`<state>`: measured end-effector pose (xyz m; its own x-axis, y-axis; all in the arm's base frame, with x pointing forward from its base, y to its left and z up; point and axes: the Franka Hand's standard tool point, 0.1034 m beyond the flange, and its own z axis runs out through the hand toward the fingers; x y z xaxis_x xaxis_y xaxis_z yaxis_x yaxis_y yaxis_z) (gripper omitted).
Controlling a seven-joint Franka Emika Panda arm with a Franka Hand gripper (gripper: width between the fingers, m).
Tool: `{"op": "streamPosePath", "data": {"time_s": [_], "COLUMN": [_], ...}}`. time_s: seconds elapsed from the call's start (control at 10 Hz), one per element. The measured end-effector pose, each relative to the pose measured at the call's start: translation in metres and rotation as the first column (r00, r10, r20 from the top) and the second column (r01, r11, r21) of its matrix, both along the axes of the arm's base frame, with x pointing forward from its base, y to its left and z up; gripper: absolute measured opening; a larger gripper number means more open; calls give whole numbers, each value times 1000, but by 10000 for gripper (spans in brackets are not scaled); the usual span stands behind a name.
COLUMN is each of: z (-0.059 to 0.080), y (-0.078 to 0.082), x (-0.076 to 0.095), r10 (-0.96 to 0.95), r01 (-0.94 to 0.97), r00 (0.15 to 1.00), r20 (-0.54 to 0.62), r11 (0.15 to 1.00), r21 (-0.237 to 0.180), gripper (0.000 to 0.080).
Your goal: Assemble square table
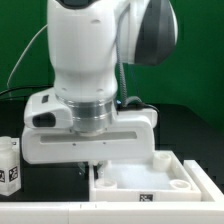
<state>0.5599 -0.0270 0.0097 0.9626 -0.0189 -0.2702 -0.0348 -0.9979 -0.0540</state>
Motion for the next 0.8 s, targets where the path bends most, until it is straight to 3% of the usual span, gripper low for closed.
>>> {"op": "streamPosePath", "data": {"time_s": [0.8], "z": [-2], "y": [6], "x": [12], "r10": [-3], "r01": [4], "r00": [999], "r20": [40], "r11": [1000], "r21": [-10], "gripper": [51]}}
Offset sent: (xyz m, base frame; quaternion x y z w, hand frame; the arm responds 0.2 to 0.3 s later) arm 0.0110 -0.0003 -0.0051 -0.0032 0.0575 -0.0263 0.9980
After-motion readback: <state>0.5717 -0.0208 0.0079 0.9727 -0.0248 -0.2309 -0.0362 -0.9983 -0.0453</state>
